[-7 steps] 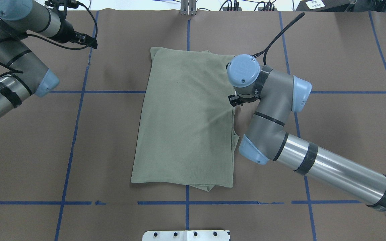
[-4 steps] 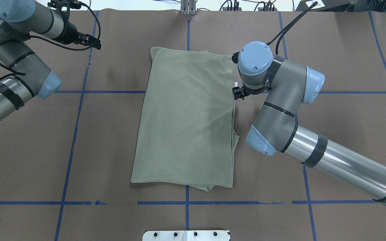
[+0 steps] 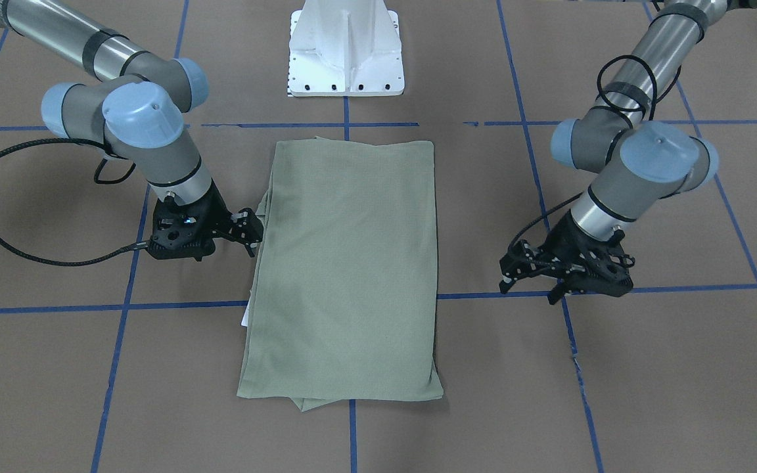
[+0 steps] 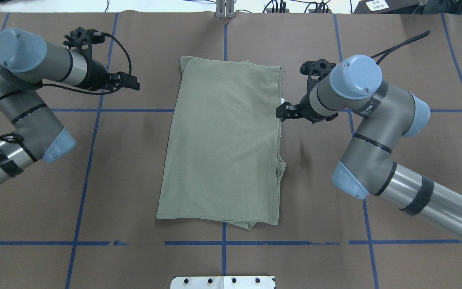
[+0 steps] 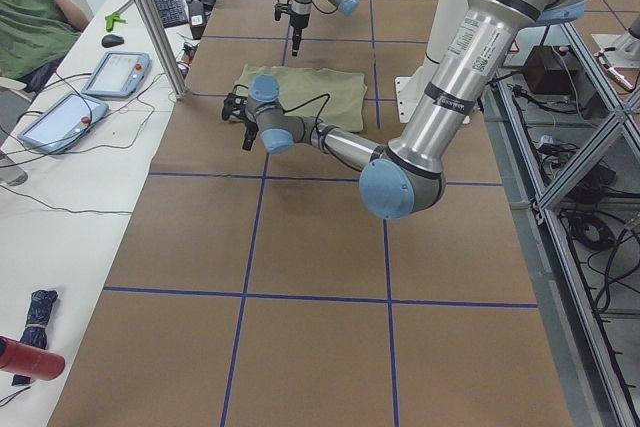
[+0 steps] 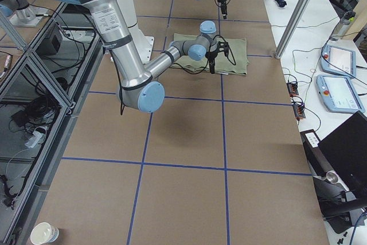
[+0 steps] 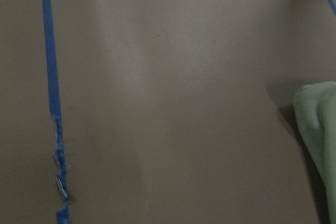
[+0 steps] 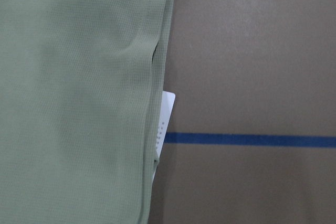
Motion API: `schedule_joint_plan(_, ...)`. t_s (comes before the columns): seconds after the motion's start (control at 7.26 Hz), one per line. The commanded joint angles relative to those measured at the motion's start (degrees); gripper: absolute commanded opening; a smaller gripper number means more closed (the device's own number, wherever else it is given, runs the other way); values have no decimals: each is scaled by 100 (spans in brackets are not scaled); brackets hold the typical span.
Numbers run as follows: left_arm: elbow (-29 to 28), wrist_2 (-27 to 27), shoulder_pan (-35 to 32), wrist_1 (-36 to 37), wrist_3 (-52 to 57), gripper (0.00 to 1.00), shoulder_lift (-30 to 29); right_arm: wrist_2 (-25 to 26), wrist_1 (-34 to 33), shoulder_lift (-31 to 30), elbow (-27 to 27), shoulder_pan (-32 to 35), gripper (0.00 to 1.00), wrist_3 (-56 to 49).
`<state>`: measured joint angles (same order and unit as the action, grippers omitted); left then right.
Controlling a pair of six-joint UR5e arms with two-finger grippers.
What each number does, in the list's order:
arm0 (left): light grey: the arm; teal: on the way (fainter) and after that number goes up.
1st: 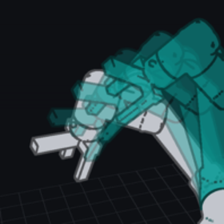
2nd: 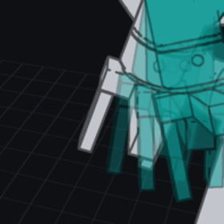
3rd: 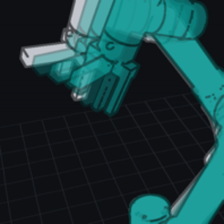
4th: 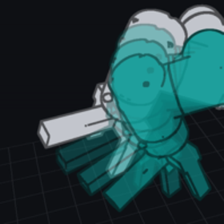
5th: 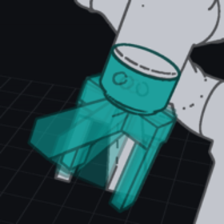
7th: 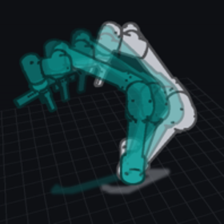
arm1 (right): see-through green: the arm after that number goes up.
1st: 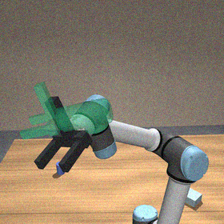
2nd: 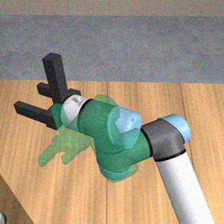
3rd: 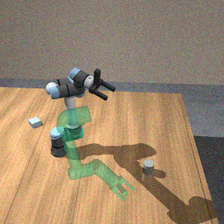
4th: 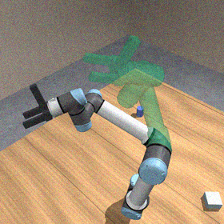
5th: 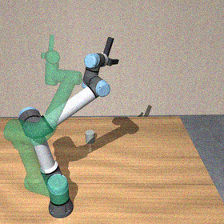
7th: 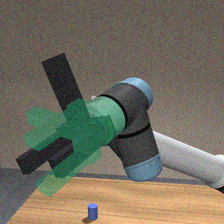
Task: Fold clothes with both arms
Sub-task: 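Raise the right gripper off the shirt while the left gripper moves nearer, then lower the left gripper to the shirt corner nearest it and grasp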
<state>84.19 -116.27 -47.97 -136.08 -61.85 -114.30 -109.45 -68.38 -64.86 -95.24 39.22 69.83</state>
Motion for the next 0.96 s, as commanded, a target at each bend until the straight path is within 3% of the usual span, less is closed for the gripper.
schedule_joint_plan(0.0,1584,313,820,3,-1043,100,1063,46,799,-727,-764,-352,100,1641)
schedule_joint_plan(0.14,2044,907,1433,3,-1840,100,1294,386,799,-921,-1151,-606,100,2143)
schedule_joint_plan(0.28,2223,1679,2101,-41,-2648,100,1401,807,799,-1088,-1381,-887,100,2349)
schedule_joint_plan(0.41,2190,2470,2716,-302,-3335,99,1524,898,799,-1090,-1409,-959,100,2446)
schedule_joint_plan(0.55,2155,2895,3027,-505,-3664,94,1577,899,799,-1098,-1410,-960,100,2447)
schedule_joint_plan(0.83,2128,3144,3371,-507,-3860,90,1569,908,799,-1090,-1418,-969,100,2447)
